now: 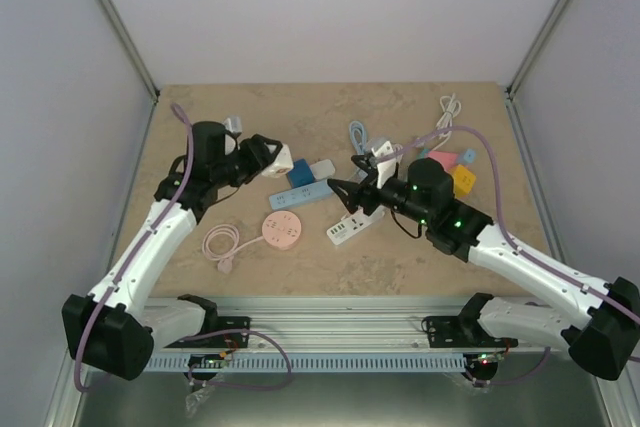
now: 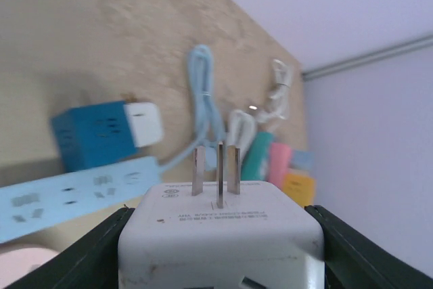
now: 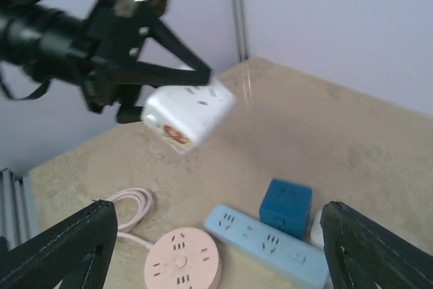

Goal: Insert the plug

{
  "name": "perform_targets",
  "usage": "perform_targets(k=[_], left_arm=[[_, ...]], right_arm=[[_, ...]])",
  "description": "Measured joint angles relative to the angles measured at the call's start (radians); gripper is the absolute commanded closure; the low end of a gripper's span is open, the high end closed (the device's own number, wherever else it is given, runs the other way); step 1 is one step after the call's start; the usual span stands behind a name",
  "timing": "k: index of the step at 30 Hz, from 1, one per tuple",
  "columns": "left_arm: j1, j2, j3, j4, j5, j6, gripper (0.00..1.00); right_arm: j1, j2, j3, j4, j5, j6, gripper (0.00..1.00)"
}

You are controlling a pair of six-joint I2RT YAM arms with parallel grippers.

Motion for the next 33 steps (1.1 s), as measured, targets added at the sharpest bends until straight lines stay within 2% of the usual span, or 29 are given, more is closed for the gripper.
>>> perform_targets(k=[5, 8, 15, 19, 23, 27, 33], left_arm=[[0.000, 0.029, 0.078, 0.049, 0.166, -0.084, 0.46], [0.000, 0.031, 0.081, 0.098, 0.261, -0.183, 0.47], [0.000, 0.028, -0.012, 0.233, 0.423, -0.479, 0.49], [0.000, -0.005, -0.102, 0.250, 0.435, -0.621, 0.49], [0.000, -0.041, -0.134, 0.247, 0.433, -0.695, 0.49], [0.000, -0.064, -0.147, 0.247, 0.427, -0.736, 0.48], [0.002, -0.069, -0.163, 0.232, 0.405, -0.764, 0.48]], right_arm=[[0.027, -0.058, -0.019, 0.114, -0.021, -0.250, 0.13], [0.035, -0.076, -0.042, 0.216, -0.037, -0.396, 0.13], [0.130, -0.019, -0.065, 0.352, -0.039, -0.767, 0.11], [0.186, 0.020, -0.117, 0.415, -0.003, -0.946, 0.11], [0.209, 0.105, -0.128, 0.463, 0.040, -1.076, 0.11], [0.208, 0.204, -0.128, 0.512, 0.076, -1.162, 0.12], [0.208, 0.310, -0.128, 0.632, 0.138, -1.239, 0.22]])
